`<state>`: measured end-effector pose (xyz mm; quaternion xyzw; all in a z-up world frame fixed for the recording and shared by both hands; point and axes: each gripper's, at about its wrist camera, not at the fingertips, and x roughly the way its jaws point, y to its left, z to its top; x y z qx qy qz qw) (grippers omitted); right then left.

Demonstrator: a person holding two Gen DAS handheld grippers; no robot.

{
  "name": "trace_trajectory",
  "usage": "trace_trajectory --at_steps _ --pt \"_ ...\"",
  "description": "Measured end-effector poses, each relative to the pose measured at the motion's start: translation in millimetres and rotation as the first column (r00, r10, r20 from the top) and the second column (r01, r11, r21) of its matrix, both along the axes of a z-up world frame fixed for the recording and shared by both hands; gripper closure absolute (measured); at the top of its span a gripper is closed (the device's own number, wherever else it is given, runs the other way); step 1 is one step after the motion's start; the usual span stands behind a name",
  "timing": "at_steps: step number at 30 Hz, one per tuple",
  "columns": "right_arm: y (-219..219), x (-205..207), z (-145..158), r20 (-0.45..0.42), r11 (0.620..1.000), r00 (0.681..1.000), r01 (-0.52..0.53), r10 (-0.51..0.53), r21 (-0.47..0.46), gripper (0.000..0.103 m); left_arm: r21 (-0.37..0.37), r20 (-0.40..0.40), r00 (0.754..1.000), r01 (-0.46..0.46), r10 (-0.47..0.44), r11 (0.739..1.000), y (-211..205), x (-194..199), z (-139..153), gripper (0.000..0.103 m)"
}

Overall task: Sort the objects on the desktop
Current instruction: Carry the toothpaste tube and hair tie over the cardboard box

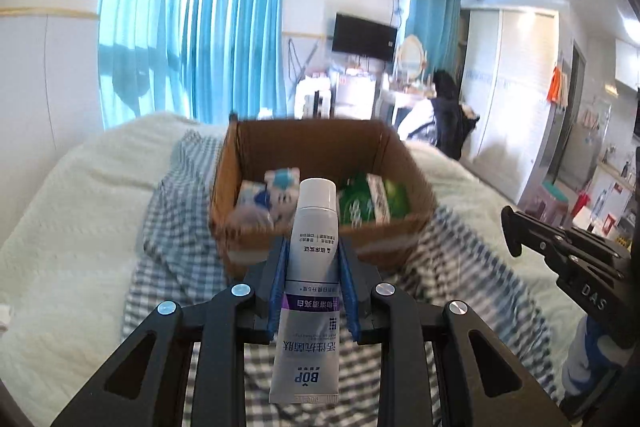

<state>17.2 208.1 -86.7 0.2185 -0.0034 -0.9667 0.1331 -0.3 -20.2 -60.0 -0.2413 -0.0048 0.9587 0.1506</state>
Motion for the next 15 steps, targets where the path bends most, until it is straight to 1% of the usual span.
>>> trace_trajectory --at_steps 3,4,7,13,15 --pt "2.9 5.0 16.9 -0.040 0.999 0.999 0.006 -0.007 -0.031 0.100 0.001 -0.054 0.999 -0.005 0.005 1.000 0.5 1.8 15.1 0.078" --pt "3.2 6.0 21.1 -0.052 0.999 0.999 0.010 -0.012 -0.036 0.100 -0.001 -0.078 0.997 -0.010 0.010 1.000 0.7 3.1 21.1 0.078" --pt "2.1 8.7 34.9 -0.091 0.999 0.996 0.022 -0.026 -0.042 0.100 -0.005 -0.117 0.993 -0.010 0.010 1.000 1.5 4.7 32.4 0.078" --pt "-3.6 10.3 55.7 -0.157 0.997 0.987 0.026 -0.036 -0.067 0.100 -0.013 -0.174 0.985 -0.009 0.007 1.000 2.8 0.9 53.6 0.078" --pt "-6.2 9.0 62.1 -0.176 0.997 0.984 0.021 -0.034 -0.077 0.100 -0.008 -0.176 0.984 0.000 -0.001 1.000 3.5 -2.6 58.2 0.078"
